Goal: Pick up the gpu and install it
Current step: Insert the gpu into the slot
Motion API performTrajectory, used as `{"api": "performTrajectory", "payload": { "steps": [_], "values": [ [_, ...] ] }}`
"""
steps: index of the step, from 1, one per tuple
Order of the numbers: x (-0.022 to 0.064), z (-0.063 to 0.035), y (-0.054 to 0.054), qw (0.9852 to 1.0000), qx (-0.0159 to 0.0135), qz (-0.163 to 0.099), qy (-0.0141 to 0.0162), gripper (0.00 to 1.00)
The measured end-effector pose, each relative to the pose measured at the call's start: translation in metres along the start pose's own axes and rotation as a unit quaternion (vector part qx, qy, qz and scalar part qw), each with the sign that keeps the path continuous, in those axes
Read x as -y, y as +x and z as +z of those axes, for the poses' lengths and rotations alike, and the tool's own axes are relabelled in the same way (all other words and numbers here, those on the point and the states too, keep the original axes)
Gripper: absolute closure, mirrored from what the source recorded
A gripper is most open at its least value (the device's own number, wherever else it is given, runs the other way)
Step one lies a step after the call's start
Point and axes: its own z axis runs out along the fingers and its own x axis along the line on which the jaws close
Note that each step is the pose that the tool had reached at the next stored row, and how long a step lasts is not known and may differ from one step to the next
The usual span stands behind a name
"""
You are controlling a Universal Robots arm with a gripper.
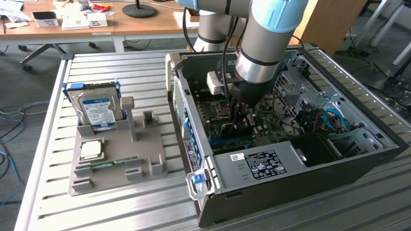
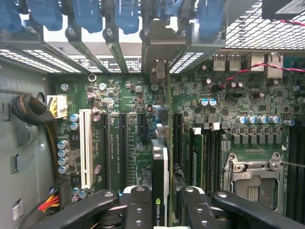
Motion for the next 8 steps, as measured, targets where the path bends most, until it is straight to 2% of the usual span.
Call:
{"api": "performTrajectory", "payload": {
  "steps": [8],
  "values": [
    [-0.0012,0.0028,0.0001,1.0000,0.0002,0.000,0.0002,0.73]
  ]
}}
